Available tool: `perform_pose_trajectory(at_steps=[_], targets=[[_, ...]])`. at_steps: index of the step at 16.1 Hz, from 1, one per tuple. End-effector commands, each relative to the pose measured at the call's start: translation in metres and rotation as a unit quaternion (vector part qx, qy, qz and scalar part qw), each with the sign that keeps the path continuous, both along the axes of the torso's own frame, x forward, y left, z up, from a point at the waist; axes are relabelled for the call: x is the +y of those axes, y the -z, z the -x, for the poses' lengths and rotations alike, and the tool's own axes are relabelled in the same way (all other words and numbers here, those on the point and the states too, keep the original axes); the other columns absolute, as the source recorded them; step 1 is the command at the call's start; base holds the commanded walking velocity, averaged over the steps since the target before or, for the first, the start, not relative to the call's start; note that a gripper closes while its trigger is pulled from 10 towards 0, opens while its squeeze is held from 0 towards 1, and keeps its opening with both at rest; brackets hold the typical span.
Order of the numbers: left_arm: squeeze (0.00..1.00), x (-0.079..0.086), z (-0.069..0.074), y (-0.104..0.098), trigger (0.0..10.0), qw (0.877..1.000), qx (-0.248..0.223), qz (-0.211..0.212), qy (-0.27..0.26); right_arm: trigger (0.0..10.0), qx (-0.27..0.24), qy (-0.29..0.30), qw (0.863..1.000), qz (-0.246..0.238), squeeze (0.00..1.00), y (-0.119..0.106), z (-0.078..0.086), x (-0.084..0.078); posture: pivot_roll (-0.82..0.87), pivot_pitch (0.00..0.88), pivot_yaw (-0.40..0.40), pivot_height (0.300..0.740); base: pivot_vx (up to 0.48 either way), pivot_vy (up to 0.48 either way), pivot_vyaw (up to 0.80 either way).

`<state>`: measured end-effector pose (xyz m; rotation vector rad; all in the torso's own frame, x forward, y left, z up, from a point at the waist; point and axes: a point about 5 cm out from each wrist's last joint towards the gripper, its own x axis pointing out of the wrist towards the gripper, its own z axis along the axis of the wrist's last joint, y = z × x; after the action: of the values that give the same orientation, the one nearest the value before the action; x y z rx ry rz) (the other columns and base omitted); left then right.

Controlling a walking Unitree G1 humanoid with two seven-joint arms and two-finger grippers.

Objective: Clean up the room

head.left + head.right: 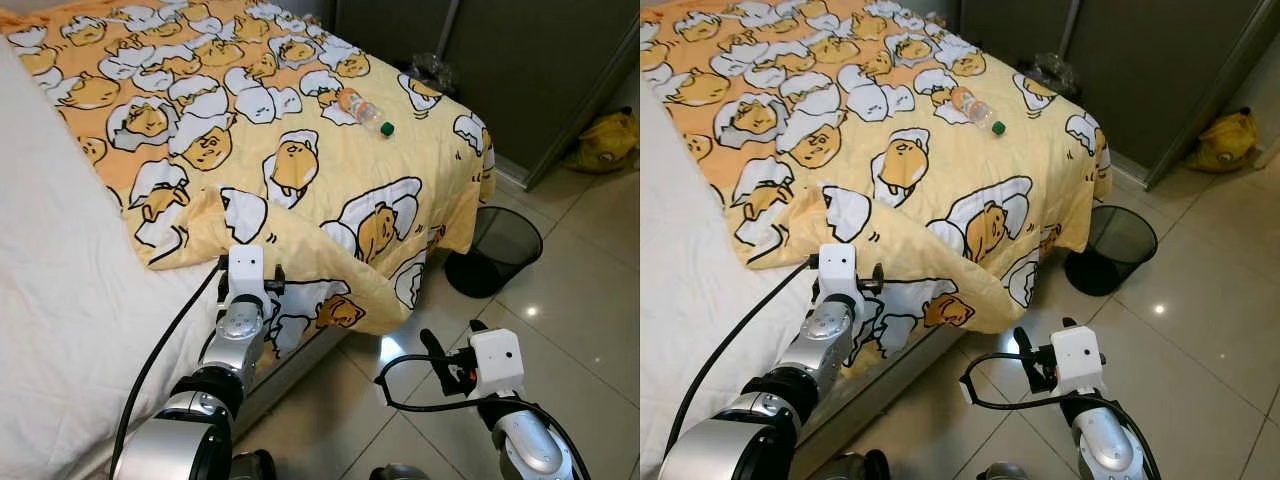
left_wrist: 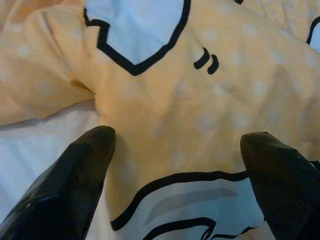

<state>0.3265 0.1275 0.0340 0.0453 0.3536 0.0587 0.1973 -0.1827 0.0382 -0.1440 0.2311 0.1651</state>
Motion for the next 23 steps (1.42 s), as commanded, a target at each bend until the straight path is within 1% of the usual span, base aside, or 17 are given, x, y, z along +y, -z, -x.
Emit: perform_pose_trajectory(at_steps=[1,11,12,14,17,19,21,22,23], targets=[[0.00,0.000,0.001,0.001,10.0,1.000,0.002,-0.005,-0.004,10.0,0.006,-0.003,1.000,0.003,0.00,0.000,0.001,0.000,-0.28,0.126,0.009,0.740,0.000,0.000,0.00],[0.00,0.000,0.001,0.001,10.0,1.000,0.002,-0.005,-0.004,10.0,0.006,-0.003,1.000,0.003,0.00,0.000,0.001,0.000,-0.28,0.126,0.009,0.740,0.000,0.000,0.00],[0.00,0.011,0.013,0.011,10.0,0.999,0.001,-0.023,-0.047,10.0,0.021,-0.018,1.000,0.010,0.00,0.000,0.012,0.001,-0.27,0.182,-0.014,0.740,0.000,0.000,0.00],[0.00,0.023,0.030,0.023,10.0,0.994,-0.006,-0.038,-0.101,10.0,0.041,-0.032,0.999,0.011,0.00,0.003,0.024,0.001,-0.26,0.181,-0.015,0.740,0.000,0.000,0.00],[0.00,0.019,0.031,0.022,10.0,0.995,-0.014,-0.032,-0.096,10.0,0.043,-0.033,0.998,0.012,0.00,0.003,0.024,0.002,-0.26,0.181,-0.014,0.740,0.000,0.000,0.00],[0.00,0.017,0.034,0.024,10.0,0.994,-0.016,-0.032,-0.099,10.0,0.047,-0.033,0.998,0.012,0.00,0.003,0.025,0.002,-0.26,0.182,-0.014,0.740,0.000,0.000,0.00],[0.00,0.012,0.035,0.025,10.0,0.996,-0.014,-0.015,-0.089,10.0,0.049,-0.035,0.998,0.012,0.00,0.003,0.026,0.002,-0.27,0.187,-0.016,0.740,0.000,0.000,0.00],[0.00,0.007,0.033,0.025,10.0,0.997,-0.009,-0.003,-0.075,10.0,0.053,-0.039,0.998,0.012,0.00,0.005,0.027,0.002,-0.27,0.188,-0.017,0.740,0.000,0.000,0.00],[0.00,0.005,0.033,0.025,10.0,0.998,-0.008,0.000,-0.070,10.0,0.055,-0.041,0.998,0.012,0.00,0.005,0.028,0.002,-0.27,0.188,-0.019,0.740,0.000,0.000,0.00]])
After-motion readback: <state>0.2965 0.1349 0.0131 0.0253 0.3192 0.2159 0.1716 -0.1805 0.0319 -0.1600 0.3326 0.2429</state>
